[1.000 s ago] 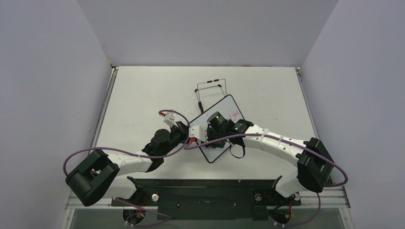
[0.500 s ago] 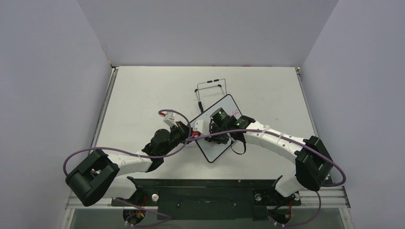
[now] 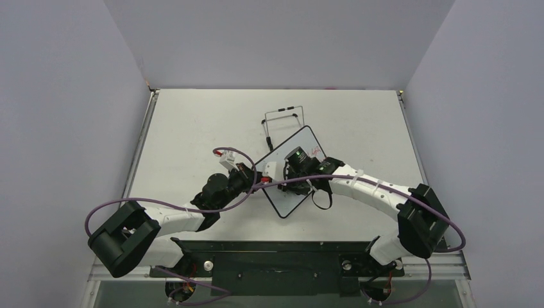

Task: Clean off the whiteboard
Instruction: Erase the whiteboard at the center of the board.

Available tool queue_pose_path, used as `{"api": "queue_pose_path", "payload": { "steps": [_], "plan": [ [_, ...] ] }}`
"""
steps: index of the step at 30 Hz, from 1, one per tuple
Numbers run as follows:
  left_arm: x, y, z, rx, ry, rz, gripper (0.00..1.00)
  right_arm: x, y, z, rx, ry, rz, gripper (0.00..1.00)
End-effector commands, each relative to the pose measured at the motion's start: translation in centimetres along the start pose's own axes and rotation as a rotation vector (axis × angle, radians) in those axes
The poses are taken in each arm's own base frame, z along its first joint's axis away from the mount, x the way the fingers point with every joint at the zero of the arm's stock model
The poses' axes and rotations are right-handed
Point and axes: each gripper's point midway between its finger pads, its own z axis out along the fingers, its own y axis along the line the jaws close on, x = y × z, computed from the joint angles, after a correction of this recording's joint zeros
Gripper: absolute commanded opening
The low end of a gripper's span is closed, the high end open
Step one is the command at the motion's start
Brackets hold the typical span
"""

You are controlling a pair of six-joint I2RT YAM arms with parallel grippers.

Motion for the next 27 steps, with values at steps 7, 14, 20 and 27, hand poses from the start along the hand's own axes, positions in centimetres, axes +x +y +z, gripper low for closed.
{"api": "queue_pose_path", "payload": {
  "steps": [7, 14, 20, 27],
  "plan": [
    [-2.8, -7.1, -0.1, 0.245, -0.062, -0.029, 0.00, -3.9, -2.2, -0.4, 0.009, -0.098, 0.070, 0.00],
    [-2.7, -7.3, 0.0, 0.257, -0.058, -0.031, 0.00, -3.2, 1.4, 0.5, -0.107, -0.077, -0.008, 0.00],
    [-2.4, -7.0, -0.1, 0.254, -0.053, -0.031, 0.00, -2.9, -4.9, -0.6, 0.058, -0.148, 0.153, 0.00],
    [-2.3, -6.9, 0.0, 0.255, -0.050, -0.035, 0.00, -5.5, -4.4, -0.7, 0.037, -0.194, 0.095, 0.00]
  ]
}}
